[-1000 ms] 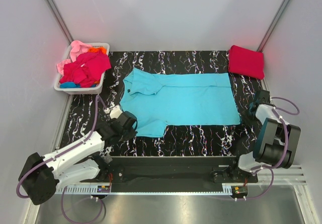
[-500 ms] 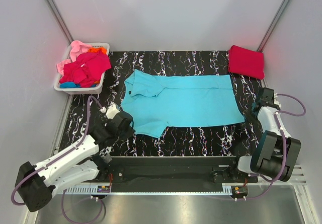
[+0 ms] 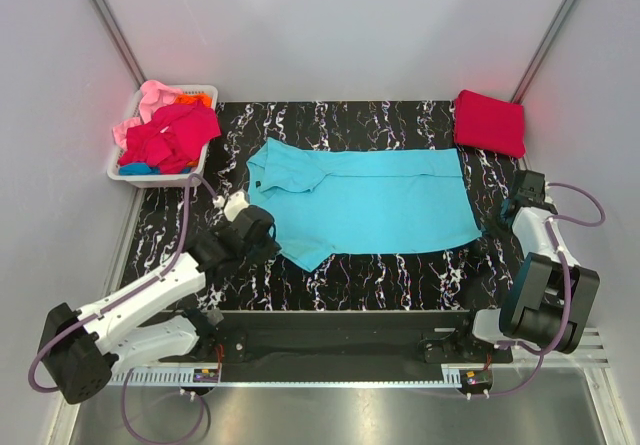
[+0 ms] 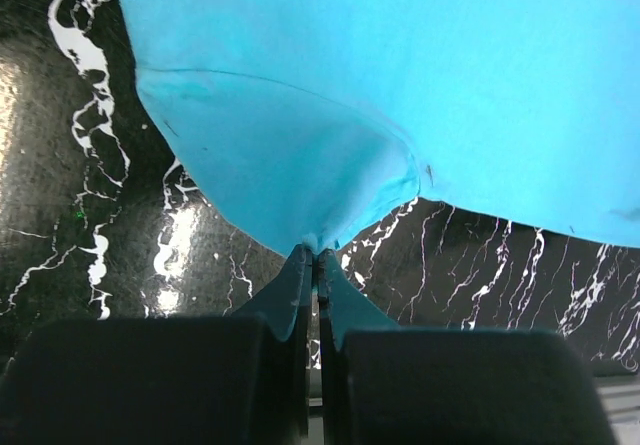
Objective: Fold and stack the t-shirts
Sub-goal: Fold the tshirt
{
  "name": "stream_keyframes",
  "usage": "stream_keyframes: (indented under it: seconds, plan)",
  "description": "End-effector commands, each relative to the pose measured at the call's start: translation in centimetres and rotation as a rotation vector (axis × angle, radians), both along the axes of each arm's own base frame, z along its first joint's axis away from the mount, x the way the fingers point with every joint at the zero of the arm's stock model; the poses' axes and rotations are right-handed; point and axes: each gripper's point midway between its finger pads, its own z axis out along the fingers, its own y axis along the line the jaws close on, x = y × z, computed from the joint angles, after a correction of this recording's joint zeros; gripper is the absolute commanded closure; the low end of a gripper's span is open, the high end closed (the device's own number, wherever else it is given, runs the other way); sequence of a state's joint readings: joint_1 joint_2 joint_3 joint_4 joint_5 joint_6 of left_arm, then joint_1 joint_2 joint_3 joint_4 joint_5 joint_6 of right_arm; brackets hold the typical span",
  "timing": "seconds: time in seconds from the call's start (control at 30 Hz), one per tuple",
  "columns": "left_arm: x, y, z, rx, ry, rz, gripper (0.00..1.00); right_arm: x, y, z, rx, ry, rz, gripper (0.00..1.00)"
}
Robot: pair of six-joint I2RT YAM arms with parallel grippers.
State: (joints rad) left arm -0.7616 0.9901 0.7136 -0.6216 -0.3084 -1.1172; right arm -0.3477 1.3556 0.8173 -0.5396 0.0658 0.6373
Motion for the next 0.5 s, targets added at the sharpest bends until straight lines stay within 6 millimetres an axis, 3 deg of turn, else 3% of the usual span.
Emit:
stream_keyframes:
  seconds: [0.0,0.17,0.47]
  plan:
    - [0.48,-1.7,1.37,-0.064,-0.036,-0.026,0.99,0.71,0.07,0.45,0.006,-0.044,0.006,1.0]
    - [0.33,-1.91,1.61,-0.066,-0.046,-0.033,0.87,0.71,0.34,0.25,0.017,-0.048,0.016,1.0]
    - [0.14,-2.38,1.65,-0.062,-0.045,-0.046,0.84,0.73,0.43,0.36,0.018,-0.055,0.023,1.0]
